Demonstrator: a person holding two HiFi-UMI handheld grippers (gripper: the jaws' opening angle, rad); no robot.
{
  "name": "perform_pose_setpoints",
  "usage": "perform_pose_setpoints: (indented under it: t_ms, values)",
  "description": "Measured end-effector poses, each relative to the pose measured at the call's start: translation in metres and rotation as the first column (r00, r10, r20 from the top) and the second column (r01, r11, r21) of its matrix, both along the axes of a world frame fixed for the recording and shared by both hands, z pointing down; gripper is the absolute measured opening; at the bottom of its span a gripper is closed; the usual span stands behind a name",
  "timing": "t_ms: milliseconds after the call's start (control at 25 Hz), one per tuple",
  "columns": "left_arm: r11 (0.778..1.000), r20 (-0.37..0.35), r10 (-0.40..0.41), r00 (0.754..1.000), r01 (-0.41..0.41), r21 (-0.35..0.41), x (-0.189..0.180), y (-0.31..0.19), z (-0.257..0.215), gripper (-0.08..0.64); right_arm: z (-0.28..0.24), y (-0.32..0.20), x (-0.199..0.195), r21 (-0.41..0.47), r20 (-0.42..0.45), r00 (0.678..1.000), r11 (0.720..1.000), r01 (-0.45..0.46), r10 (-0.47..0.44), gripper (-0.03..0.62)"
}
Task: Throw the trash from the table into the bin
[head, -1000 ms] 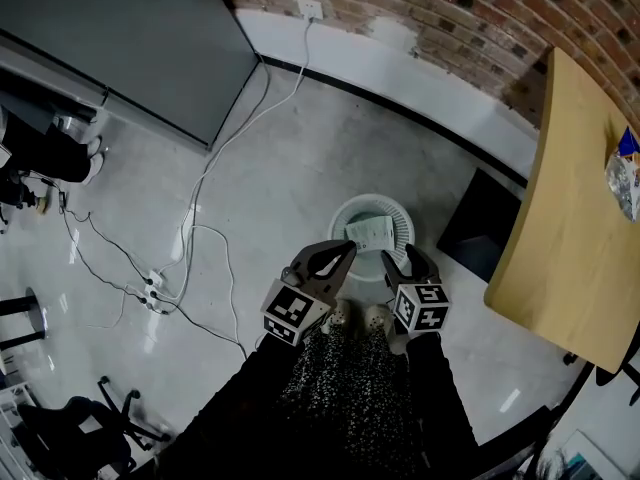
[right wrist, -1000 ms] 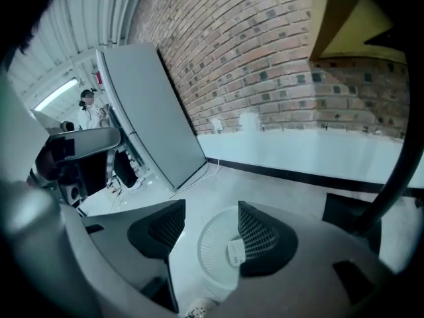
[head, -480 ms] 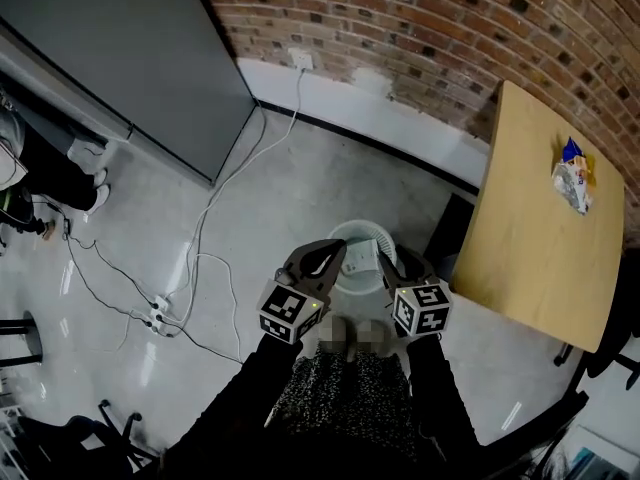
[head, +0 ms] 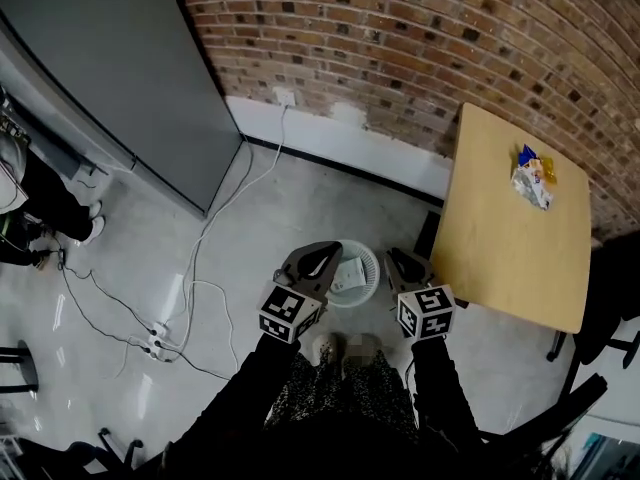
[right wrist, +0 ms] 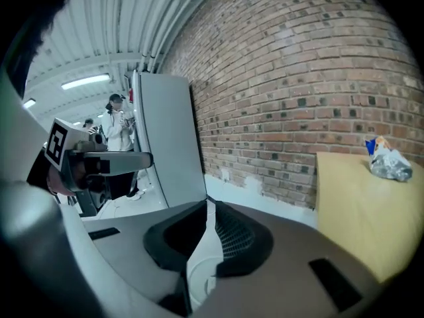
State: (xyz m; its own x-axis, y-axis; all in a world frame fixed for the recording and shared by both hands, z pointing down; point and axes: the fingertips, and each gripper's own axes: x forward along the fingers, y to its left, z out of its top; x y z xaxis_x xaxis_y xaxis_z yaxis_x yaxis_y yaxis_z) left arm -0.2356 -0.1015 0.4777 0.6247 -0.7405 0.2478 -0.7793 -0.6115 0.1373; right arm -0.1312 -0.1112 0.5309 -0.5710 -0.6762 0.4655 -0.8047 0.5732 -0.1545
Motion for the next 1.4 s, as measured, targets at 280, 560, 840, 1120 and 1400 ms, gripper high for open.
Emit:
perform_pose_setpoints:
  t_ms: [280,560,840,1120,1400]
  values:
    - [0.999,-0.04,0.025,0.999,-0.023,0.042,0.012,-0.004,-0.033,0.003,-0.051,0.001,0.029,0.082,0.001,0.999,0.995,-0.049,0.049,0.012]
    - [0.993,-0.065,0.06,0.996,-0.052,0.107,0.018,-0.014,-0.071,0.003,-0.095,-0.004,0.053,0.148,-0.02,0.994,0.983,-0.104,0.109,0.012]
    - [0.99,-0.082,0.079,0.993,-0.069,0.125,0.017,-0.01,-0.083,0.003,-0.128,0.0,0.089,0.219,-0.011,0.977,0.954,-0.205,0.213,0.012]
    - [0.991,-0.105,0.08,0.991,-0.068,0.113,0.023,-0.007,-0.085,0.003,-0.137,0.0,0.104,0.234,0.011,0.965,0.937,-0.259,0.264,0.012]
    - [0.991,-0.091,0.057,0.994,-0.045,0.123,0.037,-0.014,-0.091,0.003,-0.14,-0.011,0.13,0.222,0.065,0.96,0.933,-0.281,0.274,0.012]
